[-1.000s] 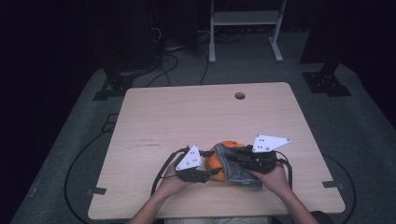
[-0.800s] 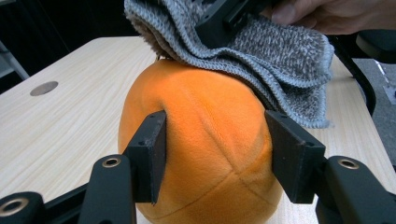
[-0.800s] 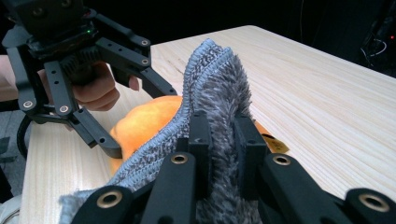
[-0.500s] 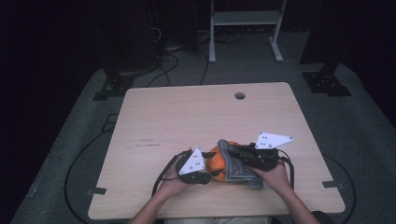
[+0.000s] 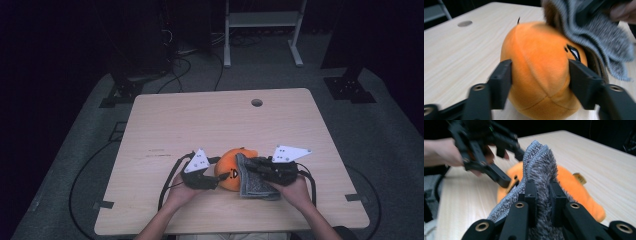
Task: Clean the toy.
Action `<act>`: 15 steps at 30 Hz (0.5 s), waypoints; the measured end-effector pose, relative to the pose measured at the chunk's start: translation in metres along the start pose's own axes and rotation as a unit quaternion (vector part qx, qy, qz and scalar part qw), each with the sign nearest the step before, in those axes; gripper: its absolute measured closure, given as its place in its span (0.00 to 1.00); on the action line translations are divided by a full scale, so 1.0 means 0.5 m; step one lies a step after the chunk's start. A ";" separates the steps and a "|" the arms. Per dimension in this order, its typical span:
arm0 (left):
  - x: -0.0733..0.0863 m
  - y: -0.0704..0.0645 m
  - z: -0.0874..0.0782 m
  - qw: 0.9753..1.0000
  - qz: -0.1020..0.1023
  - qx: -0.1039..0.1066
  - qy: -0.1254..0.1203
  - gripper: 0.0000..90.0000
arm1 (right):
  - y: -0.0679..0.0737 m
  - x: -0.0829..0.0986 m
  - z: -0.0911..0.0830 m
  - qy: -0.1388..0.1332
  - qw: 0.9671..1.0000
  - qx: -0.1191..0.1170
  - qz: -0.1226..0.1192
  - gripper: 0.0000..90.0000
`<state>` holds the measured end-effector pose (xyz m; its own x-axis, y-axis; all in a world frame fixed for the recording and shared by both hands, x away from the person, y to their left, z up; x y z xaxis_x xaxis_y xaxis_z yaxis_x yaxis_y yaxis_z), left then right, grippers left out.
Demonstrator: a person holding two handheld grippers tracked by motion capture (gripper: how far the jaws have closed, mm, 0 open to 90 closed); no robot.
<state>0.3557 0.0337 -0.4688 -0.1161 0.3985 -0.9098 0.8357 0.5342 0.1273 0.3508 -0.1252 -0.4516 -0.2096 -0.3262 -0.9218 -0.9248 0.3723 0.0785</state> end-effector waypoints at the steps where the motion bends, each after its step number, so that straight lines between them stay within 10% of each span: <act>1: -0.012 -0.006 -0.006 0.999 0.018 0.002 -0.026 0.26 | -0.009 0.001 0.005 -0.002 1.000 0.008 0.007 0.88; 11: 0.004 -0.025 0.027 0.994 0.111 0.001 -0.001 0.11 | -0.029 0.000 0.003 -0.008 1.000 0.025 0.011 0.87; 15: 0.007 -0.019 0.021 0.990 0.136 -0.019 -0.007 0.39 | -0.037 0.003 0.000 -0.009 0.999 0.024 0.022 0.87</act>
<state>0.3532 0.0222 -0.4772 0.1184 0.5213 -0.8451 0.8143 0.4361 0.3831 0.3676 -0.1329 -0.4545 -0.2431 -0.2929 -0.9247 -0.8982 0.4279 0.1006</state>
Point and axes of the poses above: each handheld gripper's, and its own axes: z roughly forward along the jaws, x roughly out of its underside, y roughly to its left, the point moved 8 cm from there along z, roughly forward along the jaws, and after that the axes turned 7 degrees about -x, right-handed, at the moved point
